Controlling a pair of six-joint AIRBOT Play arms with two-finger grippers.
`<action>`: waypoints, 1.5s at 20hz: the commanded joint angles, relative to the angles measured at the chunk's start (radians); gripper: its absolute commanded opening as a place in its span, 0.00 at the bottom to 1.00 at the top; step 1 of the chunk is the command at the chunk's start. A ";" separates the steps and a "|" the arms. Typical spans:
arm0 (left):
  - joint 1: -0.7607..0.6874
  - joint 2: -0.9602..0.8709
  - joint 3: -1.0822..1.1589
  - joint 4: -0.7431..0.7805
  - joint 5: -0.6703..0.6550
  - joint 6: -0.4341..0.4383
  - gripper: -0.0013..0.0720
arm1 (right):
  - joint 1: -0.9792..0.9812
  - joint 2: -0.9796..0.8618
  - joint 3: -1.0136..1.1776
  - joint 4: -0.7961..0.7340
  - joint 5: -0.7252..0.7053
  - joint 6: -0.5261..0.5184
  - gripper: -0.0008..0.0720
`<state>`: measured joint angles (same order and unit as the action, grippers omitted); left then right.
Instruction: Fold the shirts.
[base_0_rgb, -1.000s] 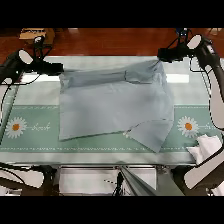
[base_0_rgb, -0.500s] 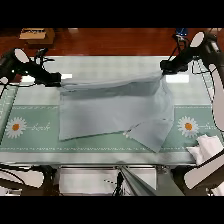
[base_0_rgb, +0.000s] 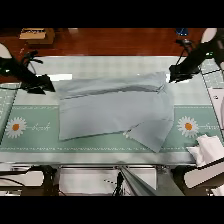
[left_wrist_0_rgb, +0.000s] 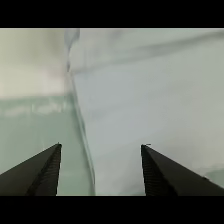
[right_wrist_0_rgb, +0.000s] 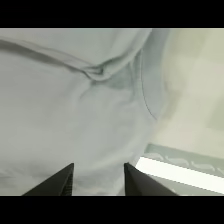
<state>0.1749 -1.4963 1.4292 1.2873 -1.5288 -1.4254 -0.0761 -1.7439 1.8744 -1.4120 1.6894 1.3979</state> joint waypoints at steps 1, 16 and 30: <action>0.103 0.205 -0.209 -0.001 -0.080 0.002 0.79 | -0.103 0.117 -0.018 -0.010 0.093 -0.015 0.57; 0.195 0.344 -0.896 -0.241 0.298 0.091 0.82 | -0.390 0.369 -0.476 0.307 -0.129 -0.103 0.68; 0.039 0.210 -0.893 -0.294 0.391 0.146 0.04 | -0.501 0.414 -0.657 0.147 -0.020 -0.075 0.69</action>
<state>0.2150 -1.2930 0.5358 0.9886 -1.2243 -1.3132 -0.5205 -1.3346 1.3197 -1.2457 1.6070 1.3182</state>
